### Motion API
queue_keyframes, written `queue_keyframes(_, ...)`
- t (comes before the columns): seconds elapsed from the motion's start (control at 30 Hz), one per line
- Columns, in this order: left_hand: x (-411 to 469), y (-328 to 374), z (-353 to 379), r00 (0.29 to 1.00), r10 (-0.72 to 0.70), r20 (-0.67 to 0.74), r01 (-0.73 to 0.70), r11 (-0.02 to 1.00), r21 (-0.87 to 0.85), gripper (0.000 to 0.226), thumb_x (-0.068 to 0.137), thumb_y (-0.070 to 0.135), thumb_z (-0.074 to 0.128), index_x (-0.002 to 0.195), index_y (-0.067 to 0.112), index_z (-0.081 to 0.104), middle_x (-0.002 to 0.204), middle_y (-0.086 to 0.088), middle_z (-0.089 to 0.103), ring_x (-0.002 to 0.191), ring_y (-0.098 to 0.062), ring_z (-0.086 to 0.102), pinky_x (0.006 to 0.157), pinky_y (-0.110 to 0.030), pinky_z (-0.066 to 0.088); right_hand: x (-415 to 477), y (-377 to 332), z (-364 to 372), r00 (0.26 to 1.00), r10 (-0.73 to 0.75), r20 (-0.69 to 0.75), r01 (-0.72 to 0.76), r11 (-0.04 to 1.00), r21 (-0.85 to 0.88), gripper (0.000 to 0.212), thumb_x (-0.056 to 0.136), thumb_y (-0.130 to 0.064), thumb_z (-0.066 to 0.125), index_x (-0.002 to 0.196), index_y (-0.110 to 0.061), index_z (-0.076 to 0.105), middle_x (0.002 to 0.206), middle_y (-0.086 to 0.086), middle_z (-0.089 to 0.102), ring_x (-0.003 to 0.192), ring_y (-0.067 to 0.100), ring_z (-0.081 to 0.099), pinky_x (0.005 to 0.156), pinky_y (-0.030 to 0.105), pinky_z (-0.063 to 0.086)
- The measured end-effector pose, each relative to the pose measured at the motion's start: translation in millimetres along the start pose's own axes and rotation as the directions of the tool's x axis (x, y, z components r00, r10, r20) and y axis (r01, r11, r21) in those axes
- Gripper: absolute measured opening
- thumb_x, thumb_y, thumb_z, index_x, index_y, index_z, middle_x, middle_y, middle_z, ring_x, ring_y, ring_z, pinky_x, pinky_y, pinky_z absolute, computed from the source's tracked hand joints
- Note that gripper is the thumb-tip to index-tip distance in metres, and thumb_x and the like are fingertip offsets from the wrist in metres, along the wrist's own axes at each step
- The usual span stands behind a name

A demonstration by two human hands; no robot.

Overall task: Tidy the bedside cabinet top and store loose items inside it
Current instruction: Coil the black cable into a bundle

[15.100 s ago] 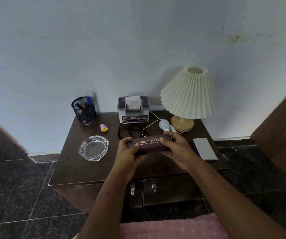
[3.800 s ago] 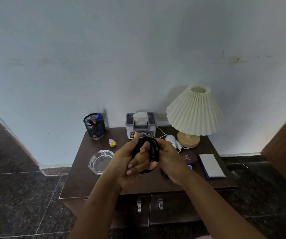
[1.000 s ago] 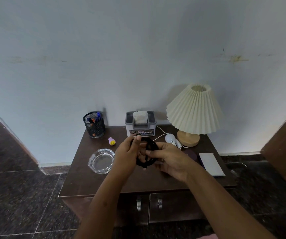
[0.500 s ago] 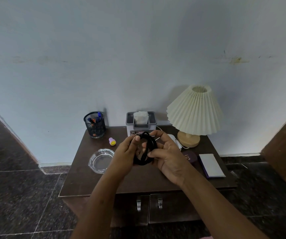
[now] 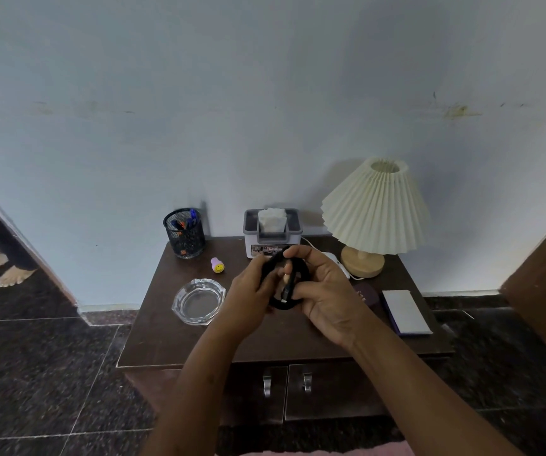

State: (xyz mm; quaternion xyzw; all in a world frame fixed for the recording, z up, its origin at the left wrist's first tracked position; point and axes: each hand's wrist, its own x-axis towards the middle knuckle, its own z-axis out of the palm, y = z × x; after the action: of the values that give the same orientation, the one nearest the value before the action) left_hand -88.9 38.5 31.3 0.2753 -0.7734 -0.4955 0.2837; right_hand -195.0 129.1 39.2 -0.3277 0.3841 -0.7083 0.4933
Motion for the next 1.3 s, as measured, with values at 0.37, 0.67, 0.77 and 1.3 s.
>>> queue_keyframes(0.37, -4.7, 4.2, -1.0, 0.953, -0.25, 0.171, 0.276, 0.949, -0.151, 0.007, 0.098, 0.018, 0.044, 0.103, 0.021, 0.048, 0.089, -0.007, 0.061, 0.066, -0.015, 0.061, 0.058, -0.027, 0.055, 1.8, -0.1, -2.8, 0.995, -0.031, -0.092, 0.02, 0.993, -0.12, 0.024, 0.084, -0.002, 0.062, 0.102, -0.016, 0.069, 0.085, 0.002, 0.066, 0.076, 0.012, 0.062, 0.071, 0.025, 0.055)
queue_keyframes(0.67, -1.4, 9.5, 11.3, 0.945, -0.327, 0.021, 0.296, 0.823, -0.485, 0.013, 0.1, 0.015, 0.039, 0.109, 0.011, 0.047, 0.091, -0.008, 0.057, 0.081, -0.018, 0.061, 0.057, -0.027, 0.055, 4.7, 0.6, 4.2, 0.984, -0.023, -0.174, 0.04, 0.994, 0.098, 0.034, 0.085, -0.035, 0.049, 0.106, -0.011, 0.06, 0.093, 0.012, 0.069, 0.083, 0.02, 0.068, 0.079, 0.033, 0.055)
queue_keyframes(0.77, 1.2, 9.8, 8.3, 0.924, -0.38, -0.045, 0.282, 0.755, -0.592, 0.011, 0.1, 0.016, 0.037, 0.096, 0.009, 0.045, 0.084, -0.004, 0.053, 0.075, -0.016, 0.059, 0.057, -0.029, 0.053, 3.9, -3.0, 2.3, 0.976, -0.014, -0.217, 0.049, 0.987, 0.156, 0.023, 0.095, -0.032, 0.045, 0.094, -0.014, 0.059, 0.09, 0.01, 0.071, 0.078, 0.02, 0.07, 0.068, 0.033, 0.059)
queue_keyframes(1.3, 7.7, -22.6, 5.9, 0.823, -0.568, -0.011, 0.531, 0.776, -0.34, 0.024, 0.097, 0.018, 0.046, 0.116, 0.003, 0.052, 0.097, -0.015, 0.059, 0.086, -0.031, 0.06, 0.094, -0.052, 0.048, 5.9, 18.4, -9.5, 0.908, 0.185, -0.375, -0.297, 0.917, -0.267, 0.029, 0.09, -0.005, 0.058, 0.116, -0.014, 0.05, 0.118, 0.018, 0.06, 0.102, 0.026, 0.062, 0.092, 0.049, 0.053)
